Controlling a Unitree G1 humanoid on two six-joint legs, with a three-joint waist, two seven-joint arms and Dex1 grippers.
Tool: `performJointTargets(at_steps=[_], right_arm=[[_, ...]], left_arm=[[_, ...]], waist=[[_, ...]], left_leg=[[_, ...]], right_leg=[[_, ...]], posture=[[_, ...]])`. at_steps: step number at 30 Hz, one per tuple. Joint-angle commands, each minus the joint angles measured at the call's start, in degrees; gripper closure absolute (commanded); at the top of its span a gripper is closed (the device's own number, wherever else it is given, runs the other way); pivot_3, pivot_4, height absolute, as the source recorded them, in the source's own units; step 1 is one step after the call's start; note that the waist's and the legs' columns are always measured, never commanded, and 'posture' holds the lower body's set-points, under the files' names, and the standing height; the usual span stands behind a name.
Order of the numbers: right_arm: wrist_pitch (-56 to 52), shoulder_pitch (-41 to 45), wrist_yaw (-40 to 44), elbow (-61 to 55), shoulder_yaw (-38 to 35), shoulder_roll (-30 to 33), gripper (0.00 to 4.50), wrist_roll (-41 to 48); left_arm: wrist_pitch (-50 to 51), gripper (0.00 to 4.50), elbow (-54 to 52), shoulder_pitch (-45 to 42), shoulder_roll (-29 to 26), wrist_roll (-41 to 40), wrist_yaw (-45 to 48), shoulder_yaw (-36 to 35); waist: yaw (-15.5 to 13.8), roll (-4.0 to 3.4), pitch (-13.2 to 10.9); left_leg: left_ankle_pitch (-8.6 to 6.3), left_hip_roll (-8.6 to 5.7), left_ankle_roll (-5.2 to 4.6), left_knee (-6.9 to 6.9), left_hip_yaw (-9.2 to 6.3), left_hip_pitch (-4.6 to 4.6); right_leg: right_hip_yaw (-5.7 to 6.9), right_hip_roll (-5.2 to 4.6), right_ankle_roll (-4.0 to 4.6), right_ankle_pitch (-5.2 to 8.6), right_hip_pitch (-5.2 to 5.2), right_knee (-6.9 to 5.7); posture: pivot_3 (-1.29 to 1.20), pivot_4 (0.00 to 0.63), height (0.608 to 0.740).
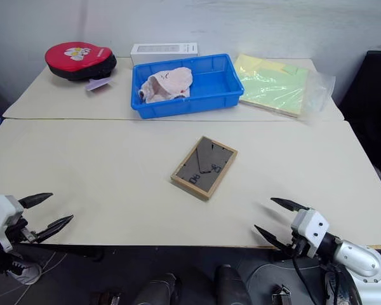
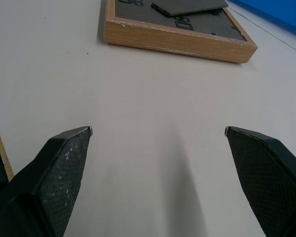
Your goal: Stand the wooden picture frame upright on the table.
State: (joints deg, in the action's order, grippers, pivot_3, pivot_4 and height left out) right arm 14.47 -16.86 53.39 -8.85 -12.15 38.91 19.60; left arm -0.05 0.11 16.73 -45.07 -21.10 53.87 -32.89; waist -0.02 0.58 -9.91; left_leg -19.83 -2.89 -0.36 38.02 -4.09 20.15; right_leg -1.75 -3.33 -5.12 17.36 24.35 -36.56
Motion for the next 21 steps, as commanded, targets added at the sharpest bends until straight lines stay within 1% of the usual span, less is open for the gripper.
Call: performJointTargets(at_steps=[1,3,5,6,8,9,11,15,19,21], right_arm=[[-0.42,-0.73,0.29,-2.01,-0.95,-0.02,0.05,1.39],[-1.00,-0.40,0.22,-2.27,-0.89,-0.28,0.05,1.96],[-3.01,0.87,0.01,-3.05,-0.46,-0.43,0.05,3.15],[-4.73,2.08,-0.30,-3.48,0.10,-0.22,0.22,3.45],[-8.85,4.09,-0.75,-4.25,1.23,0.23,0.62,4.22],[-9.26,6.06,-1.67,-4.01,1.98,0.16,0.92,2.60],[-10.22,9.57,-2.99,-3.25,3.32,-0.43,1.59,0.69],[-12.46,20.34,-7.42,2.27,8.93,-2.01,3.01,-7.10],[-15.26,29.33,-9.50,7.79,13.92,-4.79,4.44,-11.84],[-16.99,32.54,-10.89,9.65,15.91,-6.70,4.50,-13.48]], left_arm=[[1.17,0.00,-1.88,-0.66,-0.18,-1.55,0.01,-0.14],[4.06,0.00,-3.34,-1.94,-0.39,-3.19,0.12,0.75],[6.99,0.00,-5.63,-4.04,-1.13,-3.64,0.25,3.43],[8.64,0.00,-6.91,-6.69,-0.99,-3.69,-0.44,5.71],[10.40,0.39,-8.01,-11.96,-0.15,-2.58,-2.56,9.39],[12.00,0.54,-8.31,-15.68,0.37,-1.41,-3.86,12.49],[13.96,1.13,-7.85,-21.95,1.32,1.30,-6.04,17.80],[15.23,2.41,0.53,-38.37,8.99,8.15,-10.22,30.06],[13.19,3.70,11.42,-47.69,15.10,12.96,-10.83,36.82],[13.11,4.26,14.85,-50.01,17.54,13.78,-10.38,38.90]], waist=[[0.00,0.00,0.00],[0.00,0.00,0.00],[-0.14,0.00,0.00],[-0.31,-0.01,0.00],[-0.60,-0.01,0.00],[-0.74,0.00,0.00],[-0.80,0.00,0.00],[-0.90,0.03,0.01],[-0.54,0.04,0.03],[0.00,0.04,0.03]], left_leg=[[0.00,0.00,0.00,0.00,0.00,0.00],[0.00,0.00,0.00,0.00,0.00,0.00],[0.00,0.00,0.00,0.01,0.00,0.00],[0.00,0.00,0.00,0.02,-0.01,0.00],[0.00,-0.01,0.00,0.08,-0.01,0.00],[0.01,-0.01,0.00,0.09,-0.01,0.00],[0.12,-0.02,0.23,0.11,-0.01,0.00],[0.18,-0.08,0.31,0.19,0.03,0.07],[0.21,-0.11,0.34,0.25,0.14,0.17],[0.22,-0.04,0.35,0.20,0.14,0.20]], right_leg=[[0.00,0.00,0.00,0.00,0.00,0.00],[0.00,0.00,0.00,0.00,0.00,0.00],[0.00,0.00,0.00,0.00,0.00,0.00],[0.01,-0.01,0.00,0.00,-0.02,0.00],[0.01,-0.02,-0.03,-0.02,-0.04,-0.01],[0.01,-0.02,-0.04,-0.02,-0.04,-0.03],[0.01,0.00,-0.04,-0.03,-0.02,-0.05],[0.02,0.03,-0.07,-0.04,0.08,-0.13],[-0.03,0.08,-0.07,-0.04,0.28,-0.28],[-0.02,0.13,-0.07,-0.04,0.31,-0.36]], posture=[[0.00,0.150,0.740],[0.00,0.150,0.740],[0.00,0.150,0.740],[0.00,0.150,0.740],[0.00,0.150,0.740],[0.00,0.150,0.740],[0.00,0.150,0.740],[0.00,0.150,0.740],[0.00,0.150,0.740],[0.00,0.150,0.740]])
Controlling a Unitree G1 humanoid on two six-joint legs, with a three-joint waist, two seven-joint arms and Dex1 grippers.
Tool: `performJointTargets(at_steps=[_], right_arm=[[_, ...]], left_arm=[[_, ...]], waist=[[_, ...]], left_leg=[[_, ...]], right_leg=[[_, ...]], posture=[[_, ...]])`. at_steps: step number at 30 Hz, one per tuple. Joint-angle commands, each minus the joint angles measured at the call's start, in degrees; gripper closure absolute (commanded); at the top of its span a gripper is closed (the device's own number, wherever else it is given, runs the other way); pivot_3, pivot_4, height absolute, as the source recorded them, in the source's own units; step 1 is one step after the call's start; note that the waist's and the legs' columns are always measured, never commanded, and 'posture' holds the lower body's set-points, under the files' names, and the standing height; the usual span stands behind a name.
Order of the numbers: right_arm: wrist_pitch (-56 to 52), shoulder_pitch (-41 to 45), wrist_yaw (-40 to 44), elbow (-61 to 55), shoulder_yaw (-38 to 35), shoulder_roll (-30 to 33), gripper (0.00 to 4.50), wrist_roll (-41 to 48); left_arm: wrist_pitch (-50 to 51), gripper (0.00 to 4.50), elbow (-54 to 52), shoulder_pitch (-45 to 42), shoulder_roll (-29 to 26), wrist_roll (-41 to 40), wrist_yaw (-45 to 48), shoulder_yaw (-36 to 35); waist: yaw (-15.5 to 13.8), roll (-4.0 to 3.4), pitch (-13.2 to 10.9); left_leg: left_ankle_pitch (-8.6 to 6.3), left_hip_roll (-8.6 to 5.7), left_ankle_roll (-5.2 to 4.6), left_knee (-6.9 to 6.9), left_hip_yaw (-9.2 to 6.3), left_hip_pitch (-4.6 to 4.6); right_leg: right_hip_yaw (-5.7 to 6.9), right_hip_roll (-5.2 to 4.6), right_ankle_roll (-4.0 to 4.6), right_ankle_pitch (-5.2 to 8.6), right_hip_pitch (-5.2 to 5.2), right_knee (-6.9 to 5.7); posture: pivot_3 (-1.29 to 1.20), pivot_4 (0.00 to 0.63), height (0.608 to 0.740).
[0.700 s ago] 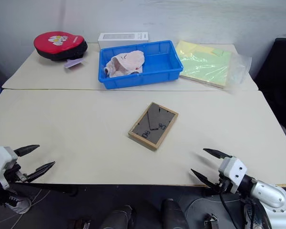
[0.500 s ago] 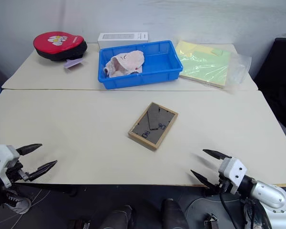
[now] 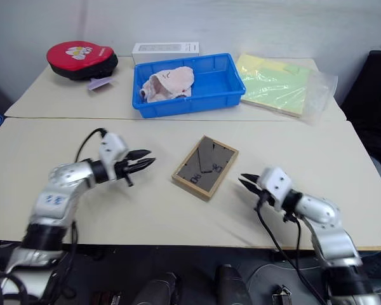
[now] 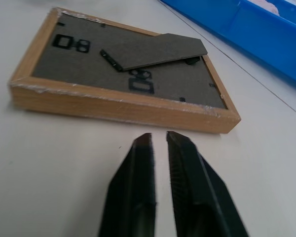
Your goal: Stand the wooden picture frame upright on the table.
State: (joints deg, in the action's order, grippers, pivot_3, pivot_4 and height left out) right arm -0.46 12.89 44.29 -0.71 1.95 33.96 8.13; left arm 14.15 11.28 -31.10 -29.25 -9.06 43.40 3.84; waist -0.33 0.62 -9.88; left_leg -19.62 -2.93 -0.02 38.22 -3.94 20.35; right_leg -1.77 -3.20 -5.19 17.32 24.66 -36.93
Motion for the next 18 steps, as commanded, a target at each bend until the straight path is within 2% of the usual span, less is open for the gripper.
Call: performJointTargets(at_steps=[1,6,11,18], right_arm=[[-2.06,3.92,-1.74,2.09,2.95,-2.47,4.50,-2.79],[-3.43,7.54,-2.68,3.11,5.99,-6.22,4.50,-4.58],[-2.88,8.35,-1.24,3.91,7.06,-6.90,4.50,-4.92],[-3.60,9.50,1.03,4.66,7.71,-6.39,4.50,-5.25]], left_arm=[[-1.19,4.26,5.17,-2.91,2.40,2.63,0.11,3.16],[-2.89,4.26,6.48,-2.45,3.99,4.65,2.07,6.57],[-0.56,4.26,-1.22,2.10,4.22,2.01,4.82,6.36],[4.59,4.26,-12.07,10.18,1.16,0.72,3.91,3.16]], waist=[[0.49,0.00,0.00],[0.58,-0.01,0.00],[0.46,-0.01,0.00],[0.56,-0.01,0.00]], left_leg=[[0.00,0.02,0.00,0.01,0.00,0.06],[0.01,0.04,0.03,0.06,0.02,0.10],[0.01,0.01,0.03,0.12,0.02,0.09],[0.01,0.02,0.03,0.11,0.01,0.09]], right_leg=[[0.00,0.01,0.00,0.00,0.06,-0.03],[-0.05,0.01,0.00,0.00,0.14,-0.01],[-0.07,-0.02,0.00,0.00,0.11,0.01],[-0.08,-0.02,0.00,0.00,0.12,0.03]], posture=[[0.00,0.150,0.740],[0.00,0.150,0.740],[0.00,0.150,0.740],[0.00,0.150,0.740]])
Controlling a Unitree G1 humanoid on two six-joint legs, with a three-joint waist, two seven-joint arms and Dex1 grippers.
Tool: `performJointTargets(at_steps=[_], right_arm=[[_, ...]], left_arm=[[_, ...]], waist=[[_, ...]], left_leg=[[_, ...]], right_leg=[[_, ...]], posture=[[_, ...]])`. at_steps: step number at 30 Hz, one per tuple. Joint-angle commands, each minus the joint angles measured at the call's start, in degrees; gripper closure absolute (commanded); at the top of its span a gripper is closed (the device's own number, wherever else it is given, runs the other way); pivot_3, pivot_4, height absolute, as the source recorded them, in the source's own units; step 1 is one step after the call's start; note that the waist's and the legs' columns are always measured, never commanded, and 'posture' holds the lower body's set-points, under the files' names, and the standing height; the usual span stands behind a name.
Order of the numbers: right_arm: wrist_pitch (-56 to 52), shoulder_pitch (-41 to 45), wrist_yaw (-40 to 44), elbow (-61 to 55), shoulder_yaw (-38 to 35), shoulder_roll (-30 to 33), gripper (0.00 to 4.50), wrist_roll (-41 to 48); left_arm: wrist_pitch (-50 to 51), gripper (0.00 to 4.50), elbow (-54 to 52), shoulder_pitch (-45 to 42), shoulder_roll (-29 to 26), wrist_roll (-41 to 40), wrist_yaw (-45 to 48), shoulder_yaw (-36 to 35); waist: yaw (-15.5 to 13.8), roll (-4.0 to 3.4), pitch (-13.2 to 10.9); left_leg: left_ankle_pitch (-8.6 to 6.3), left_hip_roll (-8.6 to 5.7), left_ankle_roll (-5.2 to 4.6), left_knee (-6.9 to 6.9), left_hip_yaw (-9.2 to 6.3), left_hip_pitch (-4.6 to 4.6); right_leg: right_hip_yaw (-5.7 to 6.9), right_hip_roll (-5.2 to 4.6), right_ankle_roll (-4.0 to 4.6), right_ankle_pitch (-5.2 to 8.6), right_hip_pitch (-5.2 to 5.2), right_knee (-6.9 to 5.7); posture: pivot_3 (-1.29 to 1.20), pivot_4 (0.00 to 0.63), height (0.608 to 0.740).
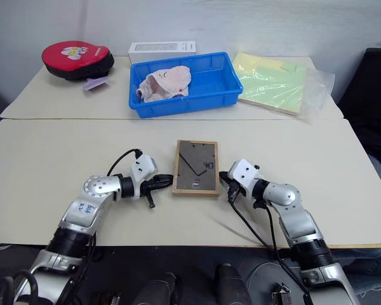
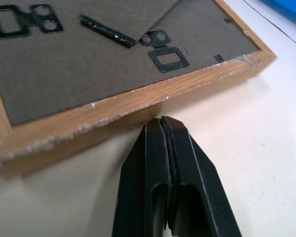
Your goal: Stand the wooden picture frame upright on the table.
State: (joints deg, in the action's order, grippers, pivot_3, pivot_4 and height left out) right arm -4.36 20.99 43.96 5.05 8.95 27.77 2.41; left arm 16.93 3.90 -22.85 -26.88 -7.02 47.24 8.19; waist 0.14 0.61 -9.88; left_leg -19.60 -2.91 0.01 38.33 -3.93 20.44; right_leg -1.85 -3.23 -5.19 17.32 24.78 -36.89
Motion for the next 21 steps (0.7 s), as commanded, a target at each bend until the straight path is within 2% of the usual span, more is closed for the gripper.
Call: performJointTargets(at_steps=[1,5,9,11,12,15,19,21], right_arm=[[0.34,1.43,1.69,-1.00,0.82,-0.06,4.50,0.33],[0.48,1.56,2.27,-0.44,0.77,0.43,4.50,-0.19],[0.08,0.39,4.45,-2.70,-0.41,2.87,4.50,0.78],[-0.84,-0.66,5.66,-5.21,-0.82,4.17,4.50,1.72],[-1.29,-1.50,6.82,-7.23,-0.49,5.25,4.50,1.96],[-2.31,-2.09,8.16,-9.91,0.72,6.16,4.50,1.65],[-3.18,-1.16,6.98,-9.73,1.65,4.91,4.50,0.63],[-3.27,-0.58,6.58,-9.19,2.38,4.32,4.50,0.01]], left_arm=[[2.38,4.26,-5.63,2.74,-1.65,-1.61,-0.16,-1.86],[5.86,4.26,-7.56,4.37,-2.63,-3.70,-1.15,-4.86],[19.43,3.41,-5.99,4.20,-5.26,-7.56,-2.34,-9.52],[33.63,2.83,-6.81,3.28,-7.95,-13.33,-0.15,-11.05],[47.71,2.56,-6.67,1.39,-9.54,-19.32,2.07,-12.53],[71.01,1.59,-2.66,-5.60,-8.71,-25.80,0.92,-17.02],[75.57,0.56,8.33,-13.06,-6.49,-31.75,-5.51,-15.85],[75.57,0.56,12.49,-15.93,-5.07,-34.54,-8.99,-14.20]], waist=[[0.06,0.00,0.00],[0.03,0.00,0.00],[0.03,0.00,0.00],[0.07,0.00,0.00],[0.32,-0.01,0.00],[0.55,-0.01,0.01],[0.51,-0.01,0.01],[-0.05,-0.01,0.01]], left_leg=[[0.00,0.01,0.00,-0.03,0.00,-0.01],[0.00,0.01,0.01,-0.03,0.00,-0.02],[0.00,0.01,0.00,-0.03,-0.01,-0.02],[0.00,0.01,0.00,-0.03,-0.01,-0.04],[0.00,0.02,0.00,-0.04,-0.03,-0.04],[-0.02,0.05,-0.02,-0.08,-0.03,-0.08],[-0.01,0.01,-0.02,-0.06,-0.08,-0.12],[-0.01,-0.02,-0.01,-0.03,-0.10,-0.12]], right_leg=[[-0.01,0.01,0.00,0.00,0.00,-0.01],[0.00,0.01,0.00,0.00,0.00,0.02],[0.00,0.00,0.00,0.00,-0.01,0.01],[0.00,0.01,0.00,0.00,-0.03,0.00],[0.01,0.01,0.00,0.00,-0.04,0.00],[0.00,0.06,0.01,0.01,-0.08,-0.17],[0.05,0.04,0.01,0.01,-0.14,-0.21],[0.06,0.00,0.01,0.01,-0.14,-0.17]], posture=[[0.00,0.150,0.740],[0.00,0.150,0.740],[0.00,0.150,0.740],[0.00,0.150,0.740],[0.00,0.150,0.740],[0.00,0.150,0.740],[0.00,0.150,0.740],[0.00,0.150,0.740]])
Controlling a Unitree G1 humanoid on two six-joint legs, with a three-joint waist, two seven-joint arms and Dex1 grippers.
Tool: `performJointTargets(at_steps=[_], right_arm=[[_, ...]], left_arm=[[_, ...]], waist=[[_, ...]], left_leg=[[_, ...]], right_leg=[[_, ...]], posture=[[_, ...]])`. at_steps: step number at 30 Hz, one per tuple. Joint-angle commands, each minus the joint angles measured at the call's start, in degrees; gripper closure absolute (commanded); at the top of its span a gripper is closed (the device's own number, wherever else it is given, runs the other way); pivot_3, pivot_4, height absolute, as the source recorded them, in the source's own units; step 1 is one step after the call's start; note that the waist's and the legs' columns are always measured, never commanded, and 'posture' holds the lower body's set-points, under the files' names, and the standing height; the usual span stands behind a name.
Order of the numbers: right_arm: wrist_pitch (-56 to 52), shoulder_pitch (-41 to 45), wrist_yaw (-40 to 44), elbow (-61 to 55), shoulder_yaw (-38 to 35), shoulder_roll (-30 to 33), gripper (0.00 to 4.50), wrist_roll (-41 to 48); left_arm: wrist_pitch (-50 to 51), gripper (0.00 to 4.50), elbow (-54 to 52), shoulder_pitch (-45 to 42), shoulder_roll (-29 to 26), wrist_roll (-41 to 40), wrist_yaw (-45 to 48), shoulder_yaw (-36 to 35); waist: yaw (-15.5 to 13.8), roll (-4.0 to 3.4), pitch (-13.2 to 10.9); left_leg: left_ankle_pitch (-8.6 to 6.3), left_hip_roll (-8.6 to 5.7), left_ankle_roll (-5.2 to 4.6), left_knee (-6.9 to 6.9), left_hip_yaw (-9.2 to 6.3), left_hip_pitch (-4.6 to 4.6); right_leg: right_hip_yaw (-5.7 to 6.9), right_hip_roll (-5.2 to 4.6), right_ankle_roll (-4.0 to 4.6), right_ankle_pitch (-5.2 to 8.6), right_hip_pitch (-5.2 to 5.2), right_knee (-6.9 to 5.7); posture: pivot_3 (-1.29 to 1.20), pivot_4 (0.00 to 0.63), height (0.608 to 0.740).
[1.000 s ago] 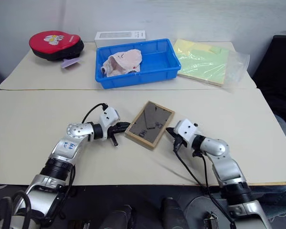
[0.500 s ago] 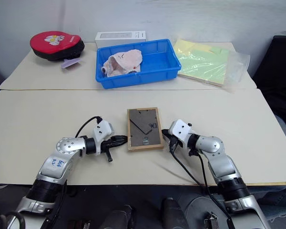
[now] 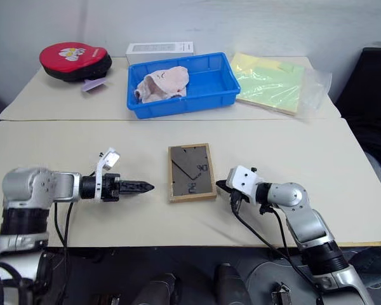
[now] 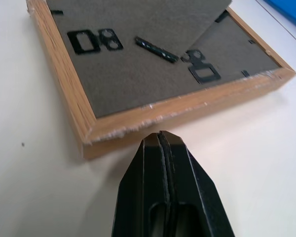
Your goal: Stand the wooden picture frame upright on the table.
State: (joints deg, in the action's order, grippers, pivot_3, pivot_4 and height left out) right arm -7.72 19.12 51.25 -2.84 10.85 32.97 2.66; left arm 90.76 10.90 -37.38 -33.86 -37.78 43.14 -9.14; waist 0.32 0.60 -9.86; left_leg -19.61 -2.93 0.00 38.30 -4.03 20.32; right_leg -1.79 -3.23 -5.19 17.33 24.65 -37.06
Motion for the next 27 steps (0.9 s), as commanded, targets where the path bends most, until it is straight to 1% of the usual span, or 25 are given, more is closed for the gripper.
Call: performJointTargets(at_steps=[1,4,7,9,17,20,23,25,26,27], right_arm=[[0.29,1.63,-0.89,-1.01,0.80,-1.16,4.50,-0.60],[0.16,2.34,-1.15,-0.74,1.34,-1.82,4.50,-1.21],[0.05,2.68,-1.35,-0.78,1.86,-2.19,4.50,-1.56],[0.05,2.65,-1.44,-0.82,2.08,-2.35,4.50,-1.73],[0.18,2.27,-1.83,-1.06,2.25,-2.62,4.50,-2.03],[0.15,2.03,-2.02,-1.23,2.23,-2.69,4.50,-2.09],[0.49,1.36,-1.82,-1.45,1.39,-2.31,4.50,-1.29],[0.40,0.69,-0.93,-1.89,-0.04,-1.97,4.50,0.78],[-0.20,0.44,-0.42,-2.31,-1.18,-1.90,4.50,2.45],[-0.92,0.24,0.95,-2.93,-3.17,-1.81,4.33,5.74]], left_arm=[[1.74,0.56,7.08,-2.42,2.77,-5.25,-6.58,3.55],[1.74,0.56,10.91,-4.35,3.68,-9.49,-10.89,5.19],[1.74,0.56,11.62,-4.54,5.45,-12.66,-15.94,6.39],[1.74,0.56,13.17,-4.82,7.33,-14.79,-19.84,5.46],[1.74,0.56,17.49,-5.77,11.54,-23.54,-29.11,3.74],[1.74,1.19,17.18,-5.30,12.32,-23.79,-31.52,2.50],[1.74,2.11,15.57,-4.00,12.70,-22.26,-32.24,-0.73],[1.15,2.69,13.57,-2.60,13.17,-21.14,-31.89,-3.28],[-1.11,2.93,11.30,-1.36,13.34,-20.38,-31.17,-3.79],[-4.83,3.14,8.16,0.49,12.81,-19.54,-28.41,-3.31]], waist=[[-0.46,0.00,0.00],[-0.74,0.00,0.00],[-1.07,-0.01,0.01],[-1.44,-0.02,0.02],[-1.91,-0.03,0.06],[-1.84,-0.03,0.06],[-1.67,-0.03,0.06],[-1.68,-0.03,0.06],[-1.67,-0.02,0.07],[-1.53,-0.02,0.07]], left_leg=[[0.00,-0.04,0.00,0.04,-0.02,0.00],[0.00,-0.13,0.00,0.19,-0.11,0.00],[0.00,-0.16,0.00,0.21,-0.12,0.00],[0.00,-0.17,0.00,0.25,-0.12,0.00],[0.00,-0.32,-0.04,0.42,-0.22,0.01],[-0.01,-0.33,-0.05,0.43,-0.23,0.01],[-0.01,-0.33,-0.04,0.41,-0.22,0.02],[-0.01,-0.32,-0.04,0.40,-0.21,0.02],[-0.01,-0.31,-0.04,0.42,-0.22,0.03],[-0.01,-0.31,-0.04,0.44,-0.22,0.03]], right_leg=[[0.02,-0.04,0.00,0.00,-0.01,0.09],[0.06,-0.13,0.00,0.00,-0.07,0.14],[0.07,-0.15,0.00,0.00,-0.07,0.12],[0.07,-0.16,0.00,0.00,-0.09,0.11],[0.12,-0.28,-0.01,0.00,-0.17,0.07],[0.13,-0.28,-0.01,0.00,-0.18,0.07],[0.14,-0.27,-0.02,0.00,-0.15,0.08],[0.14,-0.26,-0.02,0.00,-0.14,0.08],[0.16,-0.26,-0.02,0.00,-0.16,0.08],[0.17,-0.26,-0.02,0.00,-0.16,0.10]], posture=[[0.00,0.150,0.740],[0.00,0.150,0.740],[0.00,0.150,0.740],[0.00,0.150,0.740],[0.00,0.150,0.740],[0.00,0.150,0.740],[0.00,0.150,0.740],[0.00,0.150,0.740],[0.00,0.150,0.740],[0.00,0.150,0.740]])
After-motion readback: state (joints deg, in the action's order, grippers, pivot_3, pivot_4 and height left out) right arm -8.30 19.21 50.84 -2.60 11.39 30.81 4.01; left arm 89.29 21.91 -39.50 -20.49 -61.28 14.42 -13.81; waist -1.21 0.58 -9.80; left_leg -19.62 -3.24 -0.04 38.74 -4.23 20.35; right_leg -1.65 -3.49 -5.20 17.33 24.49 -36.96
